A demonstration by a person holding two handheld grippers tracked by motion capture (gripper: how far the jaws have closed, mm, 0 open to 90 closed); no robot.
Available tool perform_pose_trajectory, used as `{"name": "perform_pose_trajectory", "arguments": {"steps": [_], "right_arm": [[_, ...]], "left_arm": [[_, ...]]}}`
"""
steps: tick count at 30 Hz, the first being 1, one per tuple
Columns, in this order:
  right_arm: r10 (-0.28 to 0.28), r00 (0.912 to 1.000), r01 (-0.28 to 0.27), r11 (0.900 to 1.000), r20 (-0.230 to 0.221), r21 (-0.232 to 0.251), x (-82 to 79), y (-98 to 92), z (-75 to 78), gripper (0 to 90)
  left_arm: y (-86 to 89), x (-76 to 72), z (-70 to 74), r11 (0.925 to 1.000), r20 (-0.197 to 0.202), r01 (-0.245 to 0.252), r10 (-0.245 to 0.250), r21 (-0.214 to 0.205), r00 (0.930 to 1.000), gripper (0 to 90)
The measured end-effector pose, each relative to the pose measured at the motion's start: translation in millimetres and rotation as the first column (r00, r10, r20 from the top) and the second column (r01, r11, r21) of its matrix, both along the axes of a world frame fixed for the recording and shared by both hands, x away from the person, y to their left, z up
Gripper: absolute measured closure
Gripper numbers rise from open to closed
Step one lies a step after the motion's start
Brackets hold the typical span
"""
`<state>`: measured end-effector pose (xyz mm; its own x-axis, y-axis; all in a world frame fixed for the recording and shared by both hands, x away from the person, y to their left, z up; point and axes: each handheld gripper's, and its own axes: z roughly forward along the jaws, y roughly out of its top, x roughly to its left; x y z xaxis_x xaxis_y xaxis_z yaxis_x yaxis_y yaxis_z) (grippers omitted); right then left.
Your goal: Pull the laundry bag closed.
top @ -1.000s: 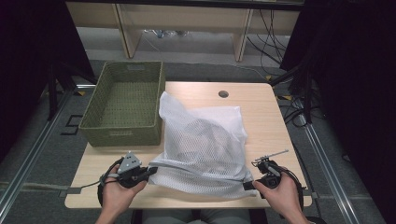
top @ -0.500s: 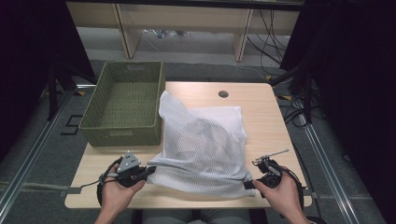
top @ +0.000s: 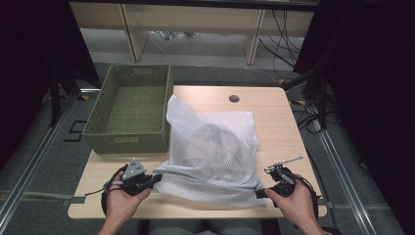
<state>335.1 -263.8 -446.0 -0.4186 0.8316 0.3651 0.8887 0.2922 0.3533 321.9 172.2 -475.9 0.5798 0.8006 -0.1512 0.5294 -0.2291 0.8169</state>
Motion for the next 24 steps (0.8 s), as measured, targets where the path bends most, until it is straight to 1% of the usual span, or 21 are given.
{"name": "perform_pose_trajectory", "arguments": {"steps": [1,2,3,4,5,7,8,9,10,11,13,14,15,16,17,18,19,20,23,24], "right_arm": [[0.008,1.0000,-0.008,1.0000,0.006,0.001,0.5,-0.6,-0.6,88.2],[0.008,1.0000,-0.008,1.0000,0.006,0.001,0.5,-0.6,-0.6,88.2],[0.002,1.0000,-0.002,1.0000,0.000,0.002,0.2,-0.1,-0.5,88.2],[-0.022,0.9995,0.022,0.9998,-0.021,0.000,-1.1,1.2,0.8,88.2],[0.006,0.9999,-0.006,1.0000,0.008,-0.004,0.6,-0.6,-1.0,88.2],[0.014,0.9998,-0.014,0.9999,0.011,-0.003,0.8,-0.5,-1.2,88.2],[-0.019,0.9997,0.019,0.9998,-0.017,0.001,-0.5,1.2,0.0,88.2],[-0.019,0.9997,0.019,0.9998,-0.017,0.001,-0.5,1.2,0.0,88.2],[-0.001,1.0000,0.001,1.0000,0.002,-0.007,0.8,-0.7,-1.1,88.2],[-0.011,0.9999,0.011,0.9999,-0.004,-0.013,0.8,-0.8,-1.3,88.2],[-0.005,1.0000,0.005,0.9999,-0.004,-0.016,1.2,-1.3,-2.1,88.2],[-0.012,0.9999,0.012,0.9998,0.001,-0.014,1.0,-1.0,-1.8,88.2],[-0.009,1.0000,0.009,0.9999,-0.004,-0.015,1.4,-1.1,-1.6,88.2],[-0.045,0.9985,0.045,0.9988,-0.030,-0.019,0.8,1.3,-0.5,88.2],[-0.045,0.9985,0.045,0.9988,-0.030,-0.019,0.8,1.3,-0.5,88.2],[-0.029,0.9993,0.028,0.9996,-0.023,-0.009,1.0,-0.1,-0.8,88.2],[-0.006,1.0000,0.006,0.9999,-0.003,-0.014,2.3,-1.7,-2.0,88.2],[-0.012,0.9999,0.012,0.9997,-0.006,-0.019,2.4,-1.6,-2.1,88.2],[-0.005,1.0000,0.005,0.9998,-0.004,-0.020,3.2,-2.3,-2.9,88.2],[-0.011,0.9999,0.011,0.9997,-0.004,-0.021,3.2,-2.2,-2.9,88.2]], "left_arm": [[1.2,0.6,-0.5,0.9999,-0.002,-0.004,0.004,0.010,1.0000,88.5],[1.2,0.7,-0.9,1.0000,-0.004,-0.003,0.003,0.002,1.0000,88.5],[1.8,1.0,-1.4,1.0000,-0.005,-0.006,0.006,0.002,1.0000,88.5],[2.3,1.3,-1.8,1.0000,-0.005,-0.009,0.009,0.005,0.9999,88.5],[1.5,1.2,-2.1,0.9999,-0.005,-0.014,0.014,-0.006,0.9999,88.5],[1.8,1.6,-2.4,0.9999,-0.003,-0.014,0.014,-0.010,0.9999,88.5],[1.8,1.6,-2.4,0.9998,-0.002,-0.014,0.014,-0.011,0.9999,88.5],[1.9,1.7,-2.5,0.9998,-0.002,-0.015,0.015,-0.012,0.9999,88.5],[5.7,2.6,-1.7,0.9994,0.000,0.013,-0.013,0.031,0.9999,88.5],[3.1,2.4,-3.2,0.9999,-0.005,-0.012,0.012,-0.006,0.9999,88.5],[3.5,2.6,-3.5,0.9999,-0.007,-0.015,0.015,-0.002,0.9999,88.5],[3.1,2.8,-3.8,0.9998,-0.007,-0.019,0.019,-0.011,0.9998,88.5],[3.7,3.0,-3.8,0.9998,-0.007,-0.018,0.018,-0.003,0.9998,88.5],[4.3,3.1,-4.0,0.9999,-0.009,-0.015,0.015,-0.001,0.9998,88.5],[3.9,3.4,-4.6,0.9997,-0.009,-0.020,0.020,-0.013,0.9998,88.5],[5.0,3.6,-4.7,0.9998,-0.012,-0.017,0.017,0.000,0.9998,88.5],[5.1,3.9,-5.2,0.9998,-0.010,-0.022,0.022,0.003,0.9997,88.5],[5.6,3.9,-4.9,0.9998,-0.013,-0.019,0.019,0.009,0.9997,88.5],[5.7,4.5,-5.9,0.9997,-0.017,-0.024,0.024,0.001,0.9996,88.5],[5.2,4.6,-6.5,0.9995,-0.016,-0.030,0.030,-0.008,0.9994,88.5]]}}
